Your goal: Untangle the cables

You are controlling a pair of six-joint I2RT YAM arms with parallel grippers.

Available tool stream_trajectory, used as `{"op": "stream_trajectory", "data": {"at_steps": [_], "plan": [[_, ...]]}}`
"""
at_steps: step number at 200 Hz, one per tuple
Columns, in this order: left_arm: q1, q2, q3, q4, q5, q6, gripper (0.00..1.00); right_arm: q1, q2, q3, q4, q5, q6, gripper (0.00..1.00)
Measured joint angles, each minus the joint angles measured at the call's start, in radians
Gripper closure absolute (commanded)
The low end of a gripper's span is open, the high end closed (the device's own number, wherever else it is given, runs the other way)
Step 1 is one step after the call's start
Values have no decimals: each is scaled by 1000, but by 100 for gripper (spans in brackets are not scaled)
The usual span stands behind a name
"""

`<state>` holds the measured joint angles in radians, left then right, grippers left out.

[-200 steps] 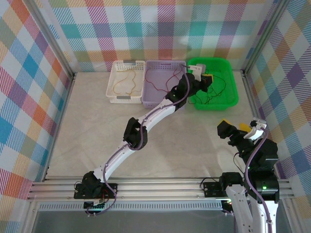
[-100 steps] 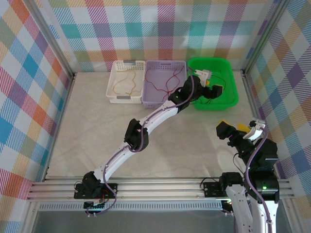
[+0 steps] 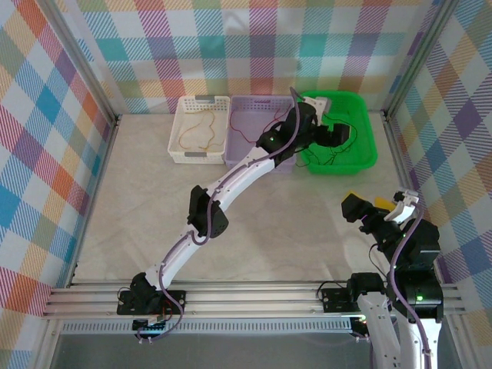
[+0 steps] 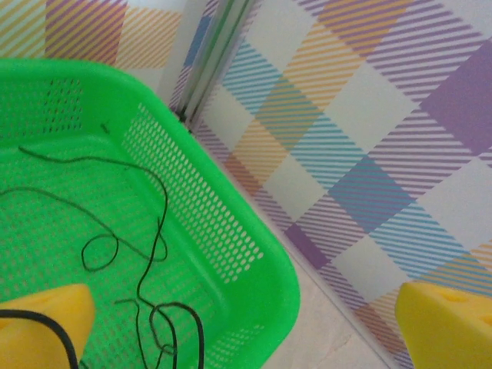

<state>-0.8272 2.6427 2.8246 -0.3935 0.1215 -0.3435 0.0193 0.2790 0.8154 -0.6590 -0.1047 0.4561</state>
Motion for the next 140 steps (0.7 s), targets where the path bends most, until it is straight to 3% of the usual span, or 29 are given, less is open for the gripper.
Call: {"op": "stream_trajectory", "data": {"at_steps": [140], "plan": [[34, -25, -21, -380, 114, -183, 0, 0, 212, -39, 18, -60, 61, 0]]}}
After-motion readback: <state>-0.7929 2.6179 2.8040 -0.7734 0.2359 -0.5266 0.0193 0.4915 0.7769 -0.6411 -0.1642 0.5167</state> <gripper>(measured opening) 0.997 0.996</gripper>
